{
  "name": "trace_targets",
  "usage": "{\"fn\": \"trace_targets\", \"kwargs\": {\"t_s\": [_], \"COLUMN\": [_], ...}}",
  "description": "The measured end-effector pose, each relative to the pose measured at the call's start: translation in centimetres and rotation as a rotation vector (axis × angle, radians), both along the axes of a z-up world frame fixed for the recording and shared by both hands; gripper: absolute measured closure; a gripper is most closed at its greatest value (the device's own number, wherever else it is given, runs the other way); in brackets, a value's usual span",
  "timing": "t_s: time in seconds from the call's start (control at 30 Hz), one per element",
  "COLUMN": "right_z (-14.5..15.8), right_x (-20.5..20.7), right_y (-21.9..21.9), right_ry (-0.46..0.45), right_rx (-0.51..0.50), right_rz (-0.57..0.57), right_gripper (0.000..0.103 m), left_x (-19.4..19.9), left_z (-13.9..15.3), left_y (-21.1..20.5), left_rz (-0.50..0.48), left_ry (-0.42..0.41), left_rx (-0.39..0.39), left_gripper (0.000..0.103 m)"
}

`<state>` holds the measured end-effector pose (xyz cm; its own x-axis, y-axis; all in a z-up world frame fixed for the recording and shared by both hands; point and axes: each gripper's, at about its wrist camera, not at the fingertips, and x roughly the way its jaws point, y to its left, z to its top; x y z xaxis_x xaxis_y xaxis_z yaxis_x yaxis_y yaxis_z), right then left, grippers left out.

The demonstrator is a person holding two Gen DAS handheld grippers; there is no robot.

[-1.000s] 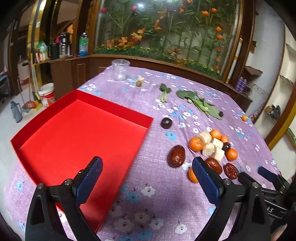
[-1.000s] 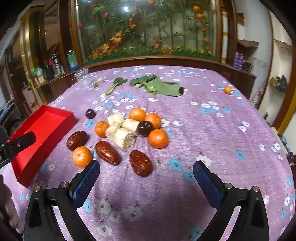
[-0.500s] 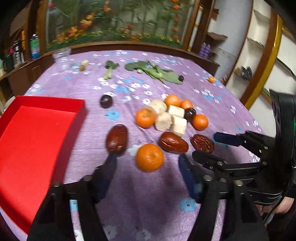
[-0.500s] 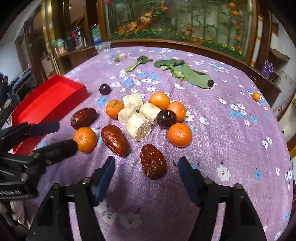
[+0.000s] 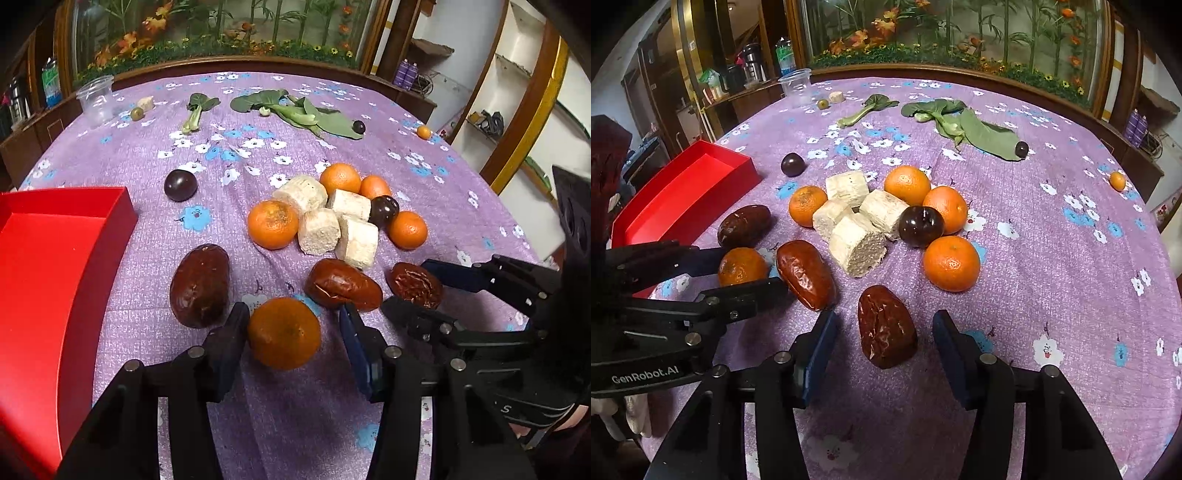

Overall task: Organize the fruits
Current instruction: 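Grasp a tangerine with the left gripper while the right gripper grasps a red date, then carry both fruits over the red tray and open both grippers to drop them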

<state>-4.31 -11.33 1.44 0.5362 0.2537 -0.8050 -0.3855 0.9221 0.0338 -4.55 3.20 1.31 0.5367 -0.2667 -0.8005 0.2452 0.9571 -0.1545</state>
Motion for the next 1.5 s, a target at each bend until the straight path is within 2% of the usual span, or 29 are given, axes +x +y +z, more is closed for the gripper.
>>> {"fn": "trace_targets", "kwargs": {"t_s": [0.03,0.07,0.1,0.27,0.4,0.63,0.83,1.03,1.23,1.4,1.5], "right_z": [0.0,0.0,0.2,0.7,2.0,4.7,5.9,6.1,4.6,2.7,2.3], "right_x": [0.0,0.1,0.0,-0.7,-2.0,-3.8,-4.6,-4.2,-3.2,-2.6,-2.5], "right_y": [0.0,-0.1,-0.3,-0.5,0.0,3.2,9.2,16.0,21.4,23.9,24.6], "right_ry": [-0.002,-0.002,0.001,0.008,-0.020,-0.046,-0.004,0.032,0.075,0.115,0.110], "right_rx": [-0.007,-0.011,-0.003,0.030,0.043,0.107,0.213,0.293,0.267,0.246,0.222], "right_rz": [-0.004,-0.007,-0.008,-0.011,-0.006,0.076,0.208,0.321,0.377,0.395,0.400], "right_gripper": [0.059,0.068,0.071,0.072,0.072,0.072,0.072,0.072,0.071,0.071,0.071], "left_x": [-0.1,-0.1,-0.2,-1.2,-2.4,-4.8,-6.2,-6.9,-7.2,-7.3,-7.4], "left_z": [0.0,0.0,0.0,0.6,1.9,4.7,4.8,4.2,3.7,3.2,3.0], "left_y": [0.1,0.2,0.5,1.6,3.0,10.2,16.6,21.1,22.9,24.0,24.4], "left_rz": [0.017,0.022,0.025,0.050,0.080,0.245,0.435,0.562,0.616,0.628,0.634], "left_ry": [-0.004,-0.003,-0.001,-0.014,-0.042,-0.113,-0.142,-0.142,-0.150,-0.148,-0.144], "left_rx": [0.016,0.009,-0.009,-0.048,-0.086,-0.152,-0.106,-0.066,-0.016,-0.029,-0.035], "left_gripper": [0.070,0.070,0.070,0.070,0.070,0.070,0.069,0.069,0.069,0.069,0.069]}}
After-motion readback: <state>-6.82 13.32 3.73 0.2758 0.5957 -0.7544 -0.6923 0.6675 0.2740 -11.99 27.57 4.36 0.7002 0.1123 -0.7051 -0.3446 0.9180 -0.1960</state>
